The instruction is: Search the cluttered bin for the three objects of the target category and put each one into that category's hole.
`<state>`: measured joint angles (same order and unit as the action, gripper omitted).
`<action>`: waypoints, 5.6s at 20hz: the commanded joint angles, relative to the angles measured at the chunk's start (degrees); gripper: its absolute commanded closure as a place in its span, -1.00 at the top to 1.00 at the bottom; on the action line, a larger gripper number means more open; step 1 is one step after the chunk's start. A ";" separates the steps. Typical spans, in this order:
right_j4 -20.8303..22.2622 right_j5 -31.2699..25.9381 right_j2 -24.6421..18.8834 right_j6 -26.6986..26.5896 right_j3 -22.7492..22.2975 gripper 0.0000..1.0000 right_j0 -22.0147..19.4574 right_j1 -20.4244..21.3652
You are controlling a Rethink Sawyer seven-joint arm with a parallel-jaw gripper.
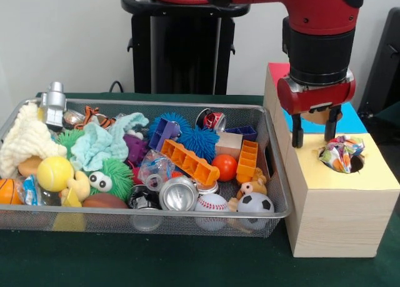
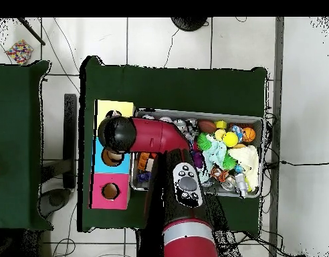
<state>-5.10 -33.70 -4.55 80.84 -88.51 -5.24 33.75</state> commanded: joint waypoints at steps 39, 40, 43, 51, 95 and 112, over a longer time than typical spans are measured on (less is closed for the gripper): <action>-7.81 13.26 -4.28 15.69 -2.60 1.00 -5.22 0.13; -7.68 12.98 -5.06 15.17 -2.99 1.00 -5.62 0.69; -6.35 11.71 -5.15 13.98 -3.56 1.00 -5.65 2.12; -4.80 5.64 -5.45 11.43 -1.89 1.00 -5.89 2.77; -3.02 -6.69 -11.89 14.48 0.01 -1.00 -8.06 -3.56; 0.19 -10.97 -5.45 15.19 7.78 -1.00 -4.58 -7.25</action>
<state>-9.60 -39.69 -13.89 89.36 -83.53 -10.39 29.22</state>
